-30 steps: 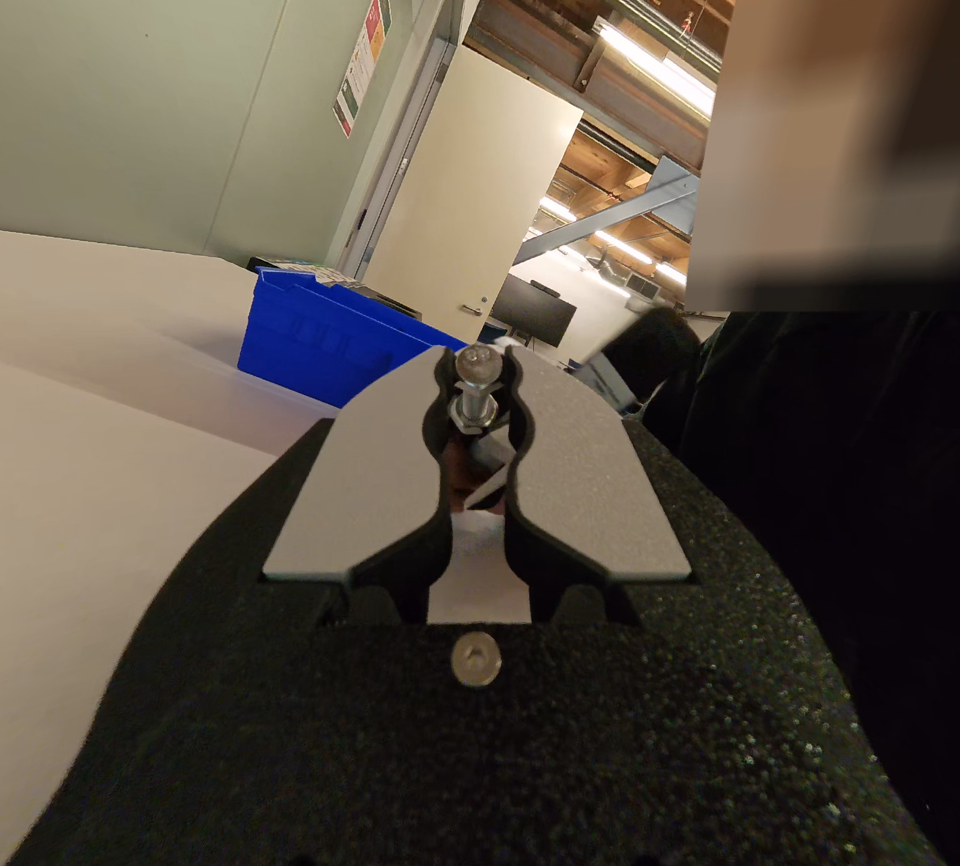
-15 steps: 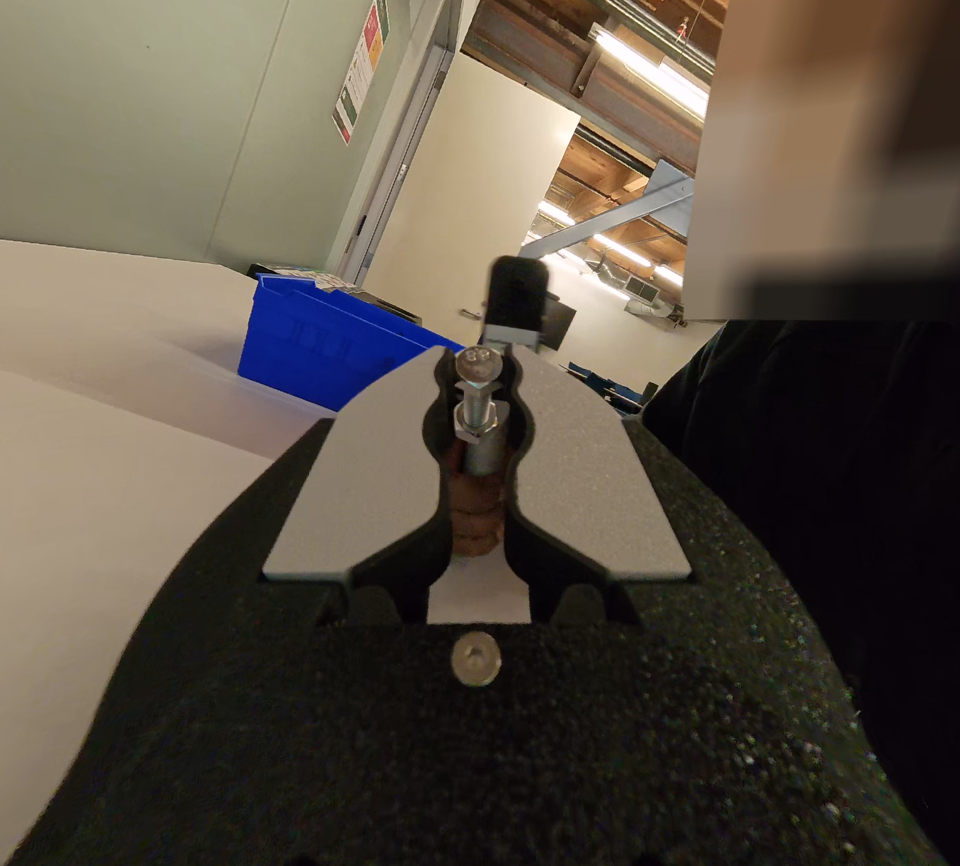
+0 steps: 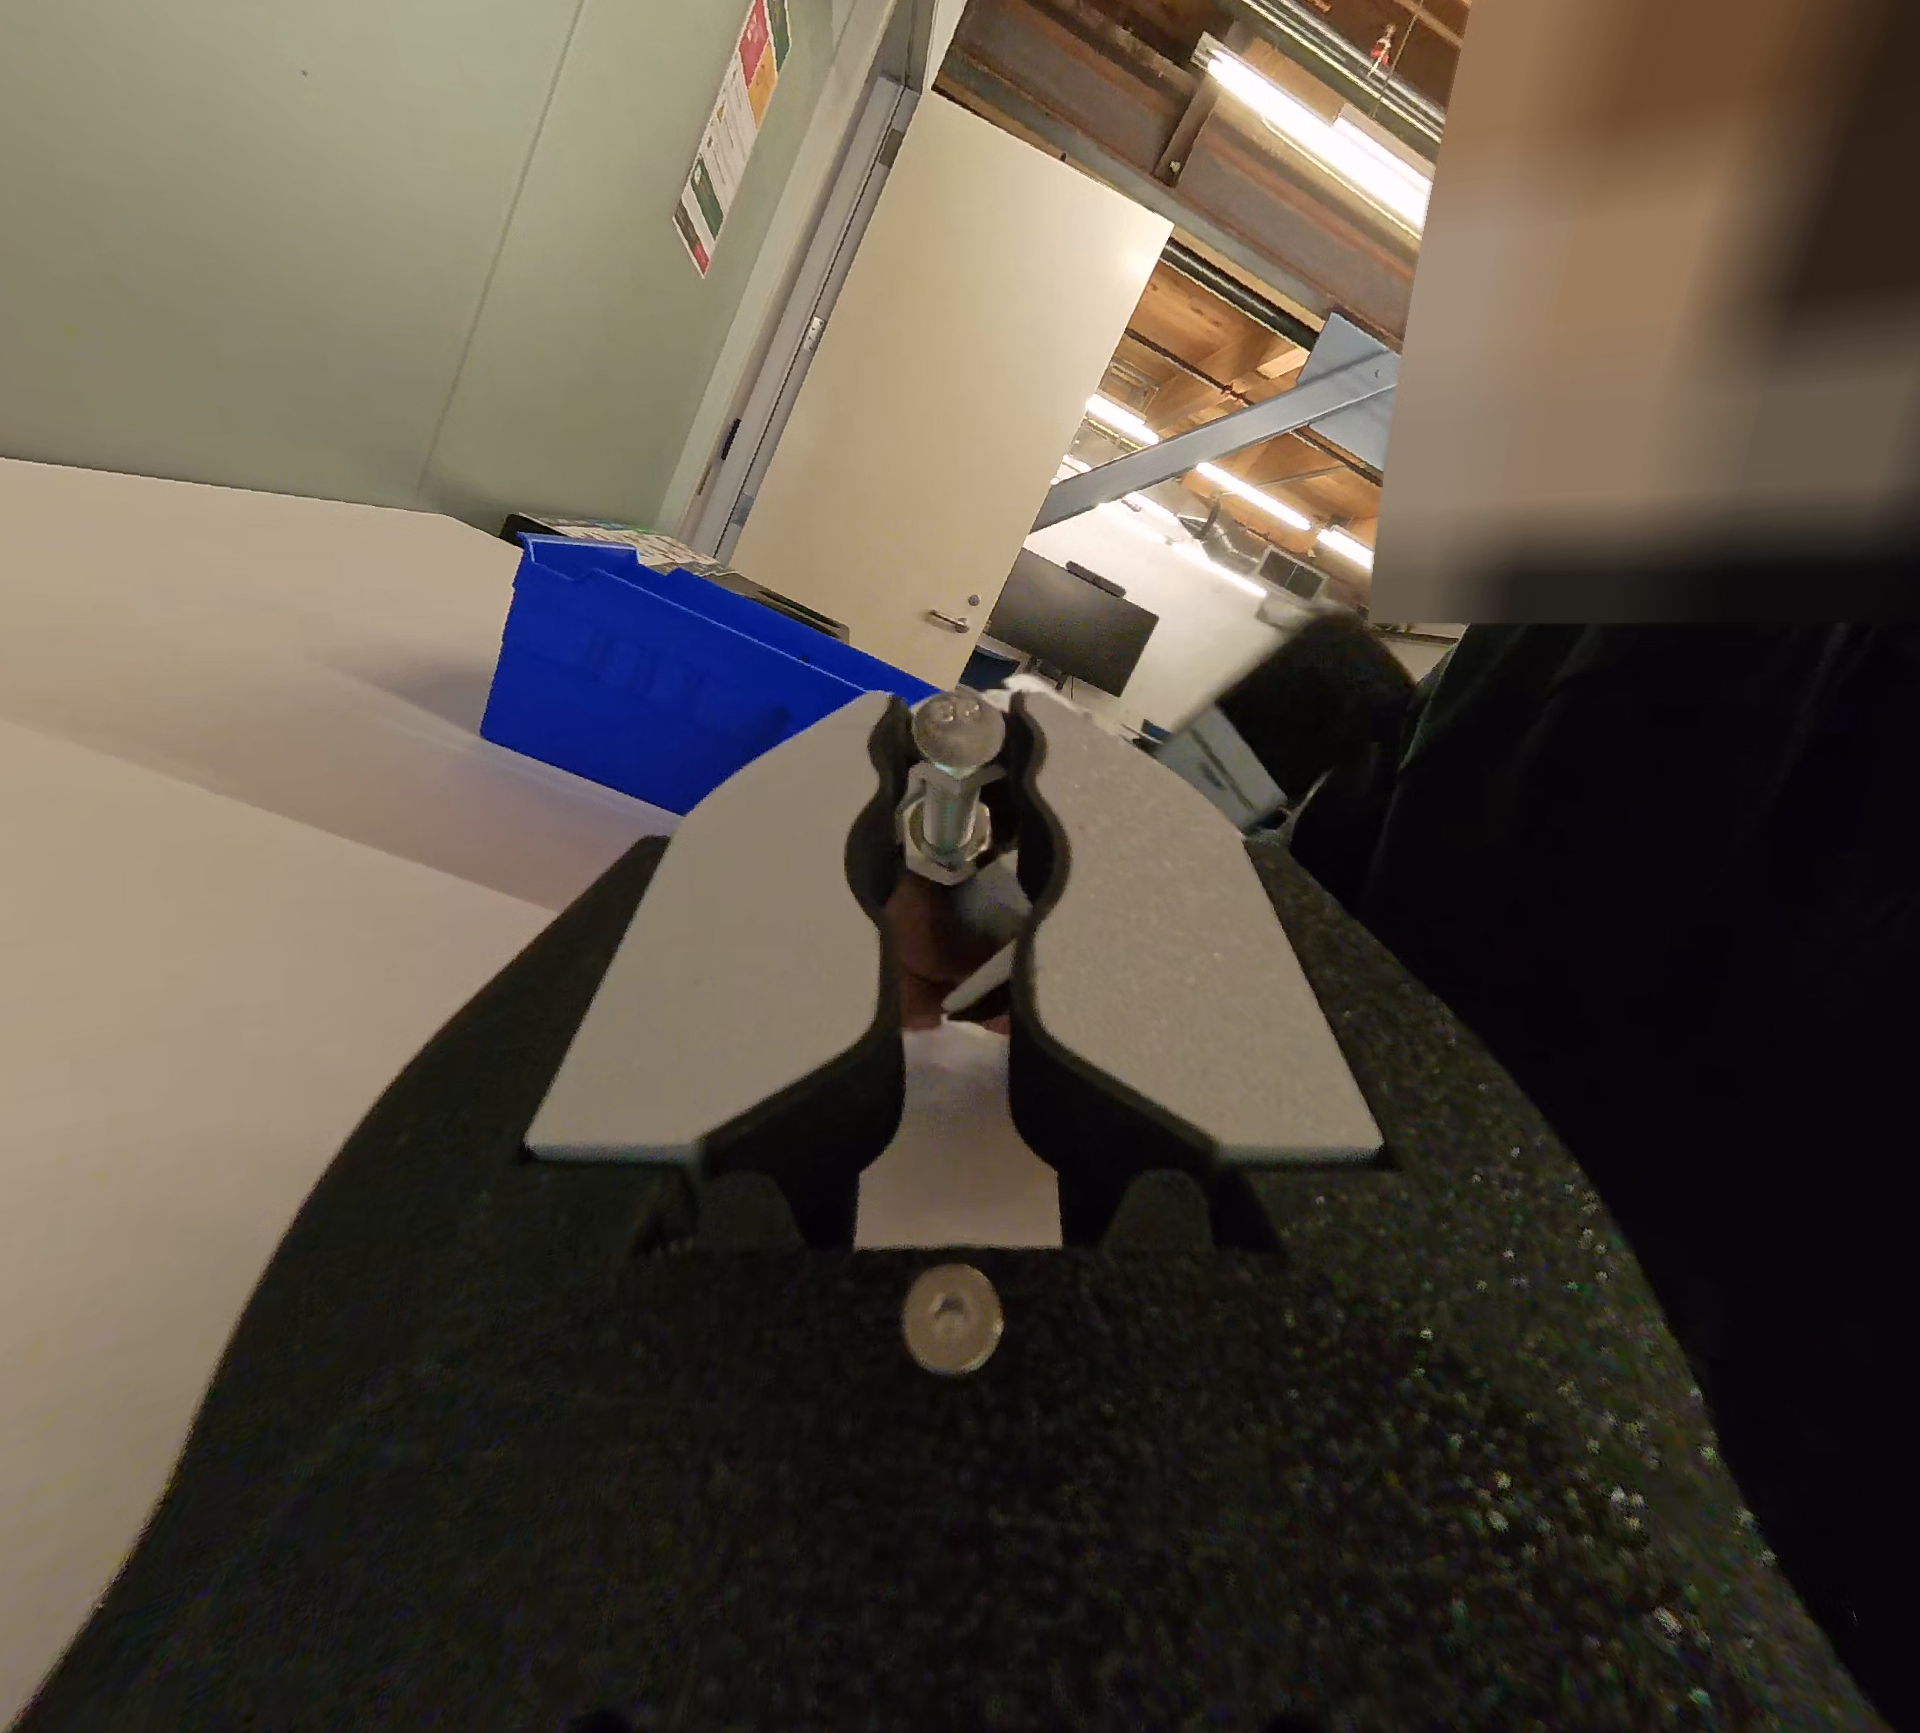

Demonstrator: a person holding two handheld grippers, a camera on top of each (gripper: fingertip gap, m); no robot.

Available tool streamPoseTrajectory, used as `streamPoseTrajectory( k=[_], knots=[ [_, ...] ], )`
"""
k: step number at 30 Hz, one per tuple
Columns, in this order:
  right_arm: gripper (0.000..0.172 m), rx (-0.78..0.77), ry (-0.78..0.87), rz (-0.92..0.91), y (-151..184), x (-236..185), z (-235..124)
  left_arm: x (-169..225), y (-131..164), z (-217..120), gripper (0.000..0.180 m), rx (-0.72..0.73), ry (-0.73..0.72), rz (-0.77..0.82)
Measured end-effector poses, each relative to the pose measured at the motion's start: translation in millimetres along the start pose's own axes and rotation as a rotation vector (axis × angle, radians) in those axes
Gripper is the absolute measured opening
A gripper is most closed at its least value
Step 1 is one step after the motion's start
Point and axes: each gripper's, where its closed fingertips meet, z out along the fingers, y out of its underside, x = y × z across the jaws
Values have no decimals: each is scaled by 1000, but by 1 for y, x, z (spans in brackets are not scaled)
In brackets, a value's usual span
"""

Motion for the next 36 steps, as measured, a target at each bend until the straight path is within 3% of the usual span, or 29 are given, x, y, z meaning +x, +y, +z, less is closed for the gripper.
streamPoseTrajectory(
  k=[2,4,6,10,14,16,19,22,24,27,31,33,34,36],
  knots=[
    [19,-11,88,-273,-5,-3,-1,0,0,0,17,1,0,2],
    [20,6,86,-317,-10,-8,-2,0,-1,-1,17,8,-4,2],
    [28,38,26,-133,-14,-8,-3,-1,-3,-2,17,19,-7,-2],
    [42,89,-128,431,-14,7,-3,-1,-6,-3,17,36,-1,-1],
    [43,138,-331,996,-6,12,-1,4,-5,-3,17,31,26,8],
    [42,160,-428,1168,-5,8,-1,5,-4,-2,17,28,38,10],
    [37,152,-533,1234,-8,-2,-2,6,-4,-2,17,25,43,11],
    [19,115,-472,1126,-4,-7,1,7,-3,-2,17,25,52,7],
    [17,99,-372,954,0,-5,2,6,-4,-2,17,27,42,3],
    [17,51,-180,545,5,0,3,2,-3,-2,17,22,13,-5],
    [18,-37,72,-146,5,1,2,0,-3,-1,17,25,7,-8],
    [19,-61,142,-379,4,0,1,0,-4,-2,17,30,10,-11],
    [19,-62,144,-395,3,-1,1,0,-4,-2,17,32,9,-10],
    [23,-34,105,-250,0,0,0,0,-4,-2,17,34,7,-7]
  ],
)
